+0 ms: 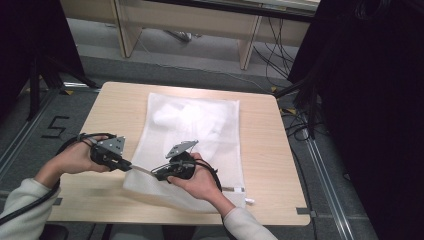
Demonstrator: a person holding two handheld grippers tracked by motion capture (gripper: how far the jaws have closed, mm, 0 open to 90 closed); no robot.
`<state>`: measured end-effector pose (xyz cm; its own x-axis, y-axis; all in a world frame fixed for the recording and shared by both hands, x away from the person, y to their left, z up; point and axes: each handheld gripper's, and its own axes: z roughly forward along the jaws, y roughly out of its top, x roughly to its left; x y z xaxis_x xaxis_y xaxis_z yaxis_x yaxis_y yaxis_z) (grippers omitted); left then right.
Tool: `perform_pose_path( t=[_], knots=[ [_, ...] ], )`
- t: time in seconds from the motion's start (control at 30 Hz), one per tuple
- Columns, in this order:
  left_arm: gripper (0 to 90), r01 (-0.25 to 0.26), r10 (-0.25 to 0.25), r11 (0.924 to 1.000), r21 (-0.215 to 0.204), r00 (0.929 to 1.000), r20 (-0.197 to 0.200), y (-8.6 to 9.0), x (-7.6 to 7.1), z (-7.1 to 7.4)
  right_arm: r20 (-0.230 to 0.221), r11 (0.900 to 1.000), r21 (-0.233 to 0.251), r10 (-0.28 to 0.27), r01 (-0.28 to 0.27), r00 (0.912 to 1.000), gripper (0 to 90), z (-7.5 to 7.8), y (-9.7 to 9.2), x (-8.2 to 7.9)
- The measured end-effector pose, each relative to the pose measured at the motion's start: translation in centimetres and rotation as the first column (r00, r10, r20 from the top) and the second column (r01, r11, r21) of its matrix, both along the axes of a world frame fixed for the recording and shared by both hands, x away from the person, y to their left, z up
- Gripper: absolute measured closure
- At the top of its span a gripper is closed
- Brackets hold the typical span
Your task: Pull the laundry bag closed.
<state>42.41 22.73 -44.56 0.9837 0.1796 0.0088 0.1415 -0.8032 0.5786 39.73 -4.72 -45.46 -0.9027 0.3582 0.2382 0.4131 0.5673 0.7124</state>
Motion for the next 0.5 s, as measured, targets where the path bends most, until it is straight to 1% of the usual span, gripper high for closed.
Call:
perform_pose_path(
  t=[0.03,0.1,0.2,0.27,0.3,0.33,0.37,0.4,0.43,0.5],
  knots=[
    [82.8,0.01,-0.01,0.9999,0.003,0.9998,0.015,-0.07,0.06,0.1,-0.007,1.0,0.001,-0.003,0.003,1.0,82.2,0.01,-0.03,-0.02],
    [82.8,0.008,-0.008,1.0,-0.002,1.0,0.002,-0.06,0.06,0.05,-0.012,1.0,0.001,-0.004,0.004,0.9999,82.2,0.04,-0.1,-0.07],
    [82.8,-0.005,0.005,1.0,0.003,1.0,-0.005,0.09,0.07,-0.14,0.01,0.9999,-0.005,0.014,-0.014,0.9999,82.2,-0.05,-0.19,0.04],
    [82.8,-0.003,0.003,1.0,0.0,1.0,-0.005,0.04,0.05,-0.12,-0.014,1.0,-0.003,-0.002,0.002,0.9999,82.2,-0.01,-0.36,-0.08],
    [82.8,0.007,-0.007,1.0,0.001,1.0,0.005,0.02,0.12,-0.04,-0.006,1.0,-0.007,-0.003,0.003,1.0,82.2,-0.05,-0.45,-0.05],
    [82.8,0.003,-0.003,1.0,-0.003,1.0,-0.002,-0.01,0.08,-0.04,-0.005,0.9999,0.008,-0.006,0.006,1.0,82.2,-0.14,-0.45,-0.04],
    [82.8,0.0,0.0,1.0,0.0,1.0,-0.001,0.0,0.05,-0.05,-0.021,1.0,-0.004,-0.006,0.006,0.9998,82.2,0.04,-0.59,-0.12],
    [82.8,0.004,-0.004,1.0,0.002,1.0,0.001,0.04,0.11,-0.08,-0.026,1.0,-0.005,-0.008,0.008,0.9996,82.2,0.08,-0.6,-0.18],
    [82.8,-0.005,0.005,1.0,-0.002,1.0,-0.004,0.08,0.07,-0.12,-0.011,1.0,-0.007,-0.003,0.003,0.9999,82.2,0.07,-0.68,-0.08],
    [82.8,-0.005,0.005,1.0,0.002,1.0,-0.003,0.08,0.07,-0.13,0.0,1.0,-0.006,0.008,-0.008,1.0,82.2,0.02,-0.79,-0.03]
  ],
)
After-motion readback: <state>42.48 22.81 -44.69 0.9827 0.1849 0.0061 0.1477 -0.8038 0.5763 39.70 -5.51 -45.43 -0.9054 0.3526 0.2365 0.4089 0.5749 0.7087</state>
